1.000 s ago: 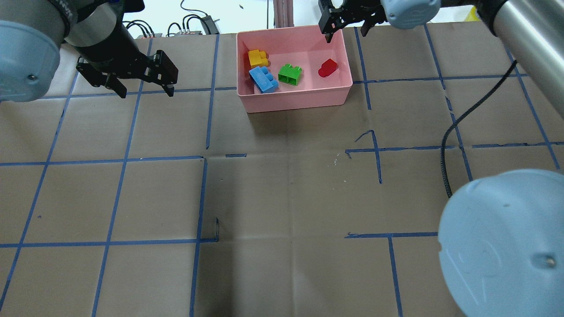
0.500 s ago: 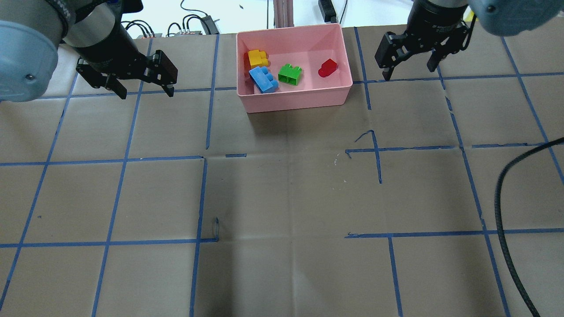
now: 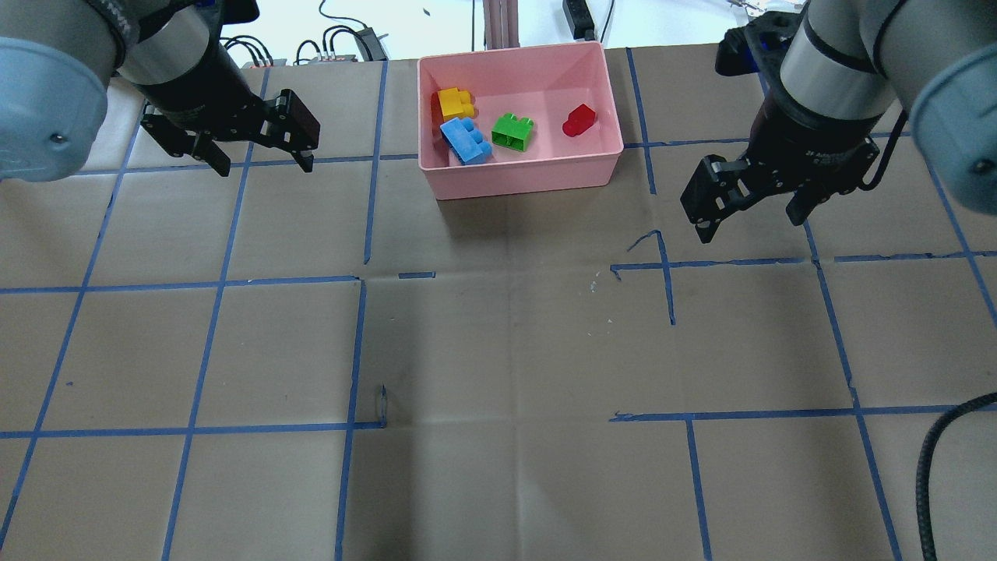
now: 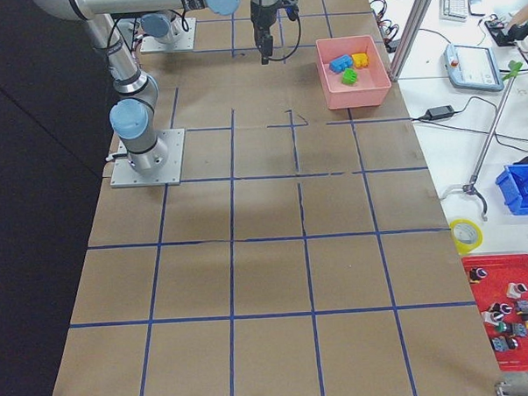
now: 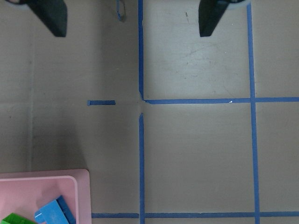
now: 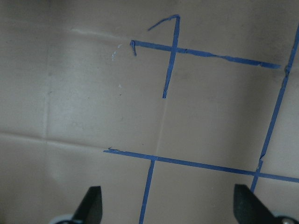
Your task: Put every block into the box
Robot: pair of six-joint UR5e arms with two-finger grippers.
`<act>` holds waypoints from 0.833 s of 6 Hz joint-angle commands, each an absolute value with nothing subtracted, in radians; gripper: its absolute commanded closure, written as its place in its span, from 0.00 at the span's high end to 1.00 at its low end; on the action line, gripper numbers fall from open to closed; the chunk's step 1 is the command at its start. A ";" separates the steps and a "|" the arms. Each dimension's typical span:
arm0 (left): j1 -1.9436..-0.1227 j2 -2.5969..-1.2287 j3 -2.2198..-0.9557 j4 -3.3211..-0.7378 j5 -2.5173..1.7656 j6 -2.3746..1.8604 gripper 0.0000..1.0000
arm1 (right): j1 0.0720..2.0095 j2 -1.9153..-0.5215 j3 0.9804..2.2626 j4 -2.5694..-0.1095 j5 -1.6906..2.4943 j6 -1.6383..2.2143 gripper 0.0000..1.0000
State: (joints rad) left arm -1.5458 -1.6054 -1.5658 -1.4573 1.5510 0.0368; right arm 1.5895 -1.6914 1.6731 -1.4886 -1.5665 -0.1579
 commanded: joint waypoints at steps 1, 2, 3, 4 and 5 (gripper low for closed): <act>-1.546 -1.609 -1.565 -1.457 1.552 0.037 0.99 | 1.611 -1.710 1.700 -1.493 -1.554 -0.108 0.99; -1.546 -1.609 -1.565 -1.457 1.552 0.037 0.99 | 1.611 -1.700 1.698 -1.493 -1.554 -0.083 0.99; -1.546 -1.612 -1.565 -1.456 1.549 0.037 0.99 | 1.611 -1.686 1.689 -1.494 -1.555 -0.083 0.99; -1.546 -1.612 -1.565 -1.456 1.549 0.037 0.99 | 1.611 -1.680 1.690 -1.494 -1.554 -0.086 0.99; -1.546 -1.612 -1.565 -1.456 1.549 0.037 0.99 | 1.611 -1.675 1.692 -1.493 -1.563 -0.086 1.00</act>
State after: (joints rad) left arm -1.5463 -1.6119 -1.5647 -1.4559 1.5495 0.0368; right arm 1.6106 -1.6807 1.6913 -1.4936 -1.5570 -0.0858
